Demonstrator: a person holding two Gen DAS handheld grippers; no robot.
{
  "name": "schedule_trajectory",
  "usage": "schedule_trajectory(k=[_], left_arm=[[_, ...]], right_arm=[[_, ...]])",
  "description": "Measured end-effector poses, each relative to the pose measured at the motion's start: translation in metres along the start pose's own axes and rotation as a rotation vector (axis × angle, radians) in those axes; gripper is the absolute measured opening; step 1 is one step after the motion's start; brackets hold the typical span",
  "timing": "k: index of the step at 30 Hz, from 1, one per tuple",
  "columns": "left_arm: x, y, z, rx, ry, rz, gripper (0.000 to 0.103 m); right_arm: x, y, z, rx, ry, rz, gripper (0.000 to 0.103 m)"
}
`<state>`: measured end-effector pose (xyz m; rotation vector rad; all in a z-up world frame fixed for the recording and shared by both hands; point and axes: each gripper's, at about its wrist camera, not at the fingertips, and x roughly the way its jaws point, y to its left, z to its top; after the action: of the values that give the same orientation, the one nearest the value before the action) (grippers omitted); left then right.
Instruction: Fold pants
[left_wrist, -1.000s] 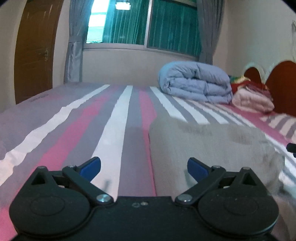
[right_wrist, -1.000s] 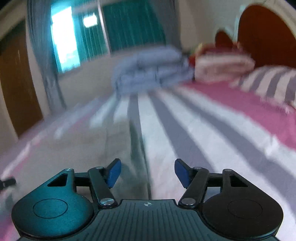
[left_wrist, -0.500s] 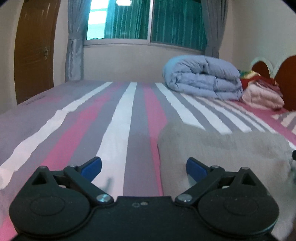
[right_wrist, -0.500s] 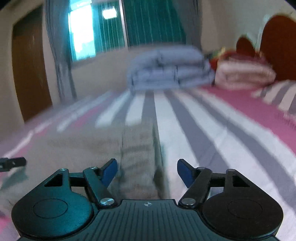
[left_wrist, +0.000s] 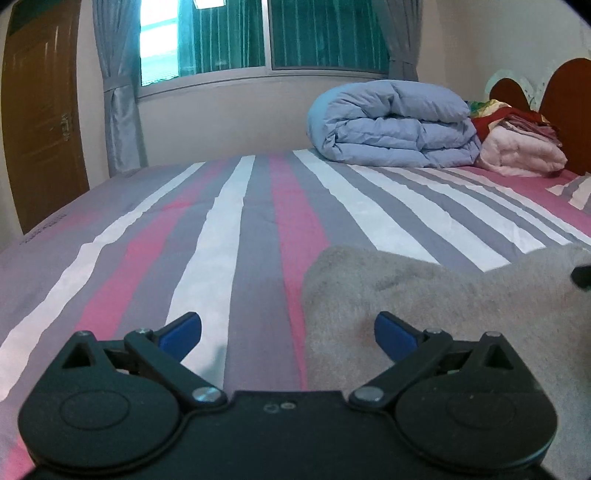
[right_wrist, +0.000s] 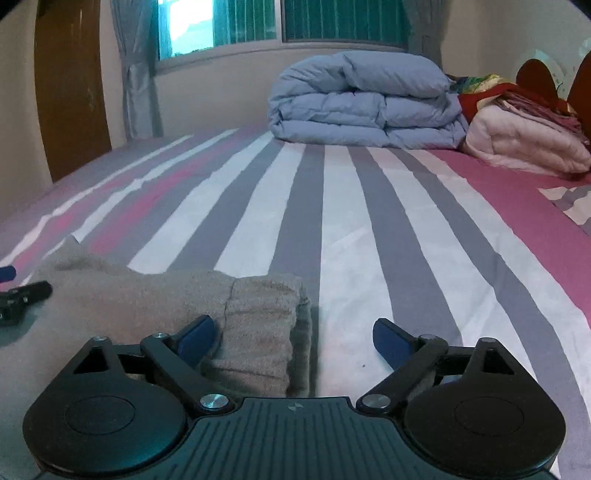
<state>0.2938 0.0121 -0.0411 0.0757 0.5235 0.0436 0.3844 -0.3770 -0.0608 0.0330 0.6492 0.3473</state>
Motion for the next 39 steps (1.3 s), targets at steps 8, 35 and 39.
schedule_trajectory(k=[8, 35, 39], left_arm=[[-0.029, -0.005, -0.001, 0.043, 0.006, 0.019, 0.094], [0.023, 0.093, -0.048, -0.615, 0.331, -0.643, 0.059], [0.044, 0.088, -0.053, -0.688, 0.382, -0.771, 0.033]], right_arm=[[-0.060, -0.004, -0.022, 0.085, -0.118, 0.010, 0.091], [-0.043, -0.078, -0.036, 0.619, 0.241, 0.533, 0.081], [-0.031, -0.071, -0.033, 0.604, 0.232, 0.542, 0.073]])
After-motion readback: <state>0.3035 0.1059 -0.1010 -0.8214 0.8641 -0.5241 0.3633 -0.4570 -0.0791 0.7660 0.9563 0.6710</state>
